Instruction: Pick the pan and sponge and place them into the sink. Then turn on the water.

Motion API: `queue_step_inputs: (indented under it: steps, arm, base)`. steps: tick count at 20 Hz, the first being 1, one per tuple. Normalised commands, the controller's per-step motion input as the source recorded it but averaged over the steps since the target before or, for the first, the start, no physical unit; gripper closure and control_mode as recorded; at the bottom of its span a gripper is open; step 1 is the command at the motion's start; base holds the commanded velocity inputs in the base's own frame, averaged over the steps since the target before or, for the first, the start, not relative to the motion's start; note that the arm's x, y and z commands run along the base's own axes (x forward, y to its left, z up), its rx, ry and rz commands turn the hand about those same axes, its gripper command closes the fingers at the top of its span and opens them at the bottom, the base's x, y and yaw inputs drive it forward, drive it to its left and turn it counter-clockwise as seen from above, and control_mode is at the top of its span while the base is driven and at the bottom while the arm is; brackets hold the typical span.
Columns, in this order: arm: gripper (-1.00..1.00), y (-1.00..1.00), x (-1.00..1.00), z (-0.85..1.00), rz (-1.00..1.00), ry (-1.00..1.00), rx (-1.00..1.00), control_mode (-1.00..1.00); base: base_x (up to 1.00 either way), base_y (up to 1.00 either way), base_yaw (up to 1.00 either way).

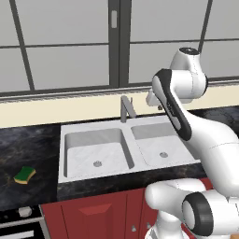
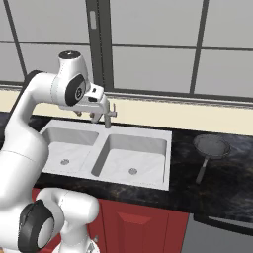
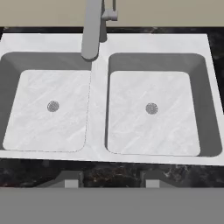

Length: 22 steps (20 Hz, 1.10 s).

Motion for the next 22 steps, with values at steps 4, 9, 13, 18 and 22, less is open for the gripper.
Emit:
queue_step_inputs:
  steps: [4,9,13,18,22]
  arm:
    - [-1.00,-0.03,-0.05,-0.01,0.00,0.01,0.00,-1.00]
    - [-1.00,-0.10,-0.07,-0.03,0.01,0.00,0.00,-1.00]
    - [-1.00,-0.16,-0.07,-0.07,0.01,0.00,-0.02,-1.00]
    - [-1.00,-0.24,-0.01,-0.07,0.01,0.00,-0.02,-1.00]
    - [-1.00,-0.27,0.02,-0.09,0.00,0.03,-0.03,-1.00]
  base:
    - [0.00,0.00,0.00]
    - [0.00,0.00,0.00]
    - [0.00,0.00,0.00]
    - [0.00,0.00,0.00]
    - [0.00,0.00,0.00]
